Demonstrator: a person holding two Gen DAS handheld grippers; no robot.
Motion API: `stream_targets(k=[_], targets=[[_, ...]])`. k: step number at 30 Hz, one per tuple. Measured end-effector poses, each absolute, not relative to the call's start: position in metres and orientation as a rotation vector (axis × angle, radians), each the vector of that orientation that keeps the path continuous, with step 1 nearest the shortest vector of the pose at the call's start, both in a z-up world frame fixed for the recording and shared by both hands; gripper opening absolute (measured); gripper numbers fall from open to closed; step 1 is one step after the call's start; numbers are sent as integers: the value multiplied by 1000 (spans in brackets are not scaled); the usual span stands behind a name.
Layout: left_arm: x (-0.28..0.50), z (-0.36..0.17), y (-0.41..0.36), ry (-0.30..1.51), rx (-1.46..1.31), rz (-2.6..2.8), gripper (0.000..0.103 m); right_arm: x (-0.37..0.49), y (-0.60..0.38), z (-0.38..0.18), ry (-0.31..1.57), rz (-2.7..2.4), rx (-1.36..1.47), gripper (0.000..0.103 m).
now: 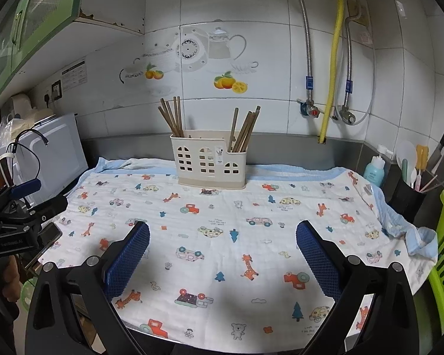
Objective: Organize utensils
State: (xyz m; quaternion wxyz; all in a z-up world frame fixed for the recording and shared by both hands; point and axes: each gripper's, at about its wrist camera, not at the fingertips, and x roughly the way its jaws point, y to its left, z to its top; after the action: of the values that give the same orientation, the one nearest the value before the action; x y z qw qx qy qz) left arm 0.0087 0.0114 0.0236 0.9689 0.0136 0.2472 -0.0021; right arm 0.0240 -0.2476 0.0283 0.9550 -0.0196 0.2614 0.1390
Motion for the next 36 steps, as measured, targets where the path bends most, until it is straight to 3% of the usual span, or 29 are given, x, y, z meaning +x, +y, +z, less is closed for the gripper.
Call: stream_targets(k=[36], targets=[[8,17,10,521,23,-7,98,22,-245,26,536,289,-44,96]])
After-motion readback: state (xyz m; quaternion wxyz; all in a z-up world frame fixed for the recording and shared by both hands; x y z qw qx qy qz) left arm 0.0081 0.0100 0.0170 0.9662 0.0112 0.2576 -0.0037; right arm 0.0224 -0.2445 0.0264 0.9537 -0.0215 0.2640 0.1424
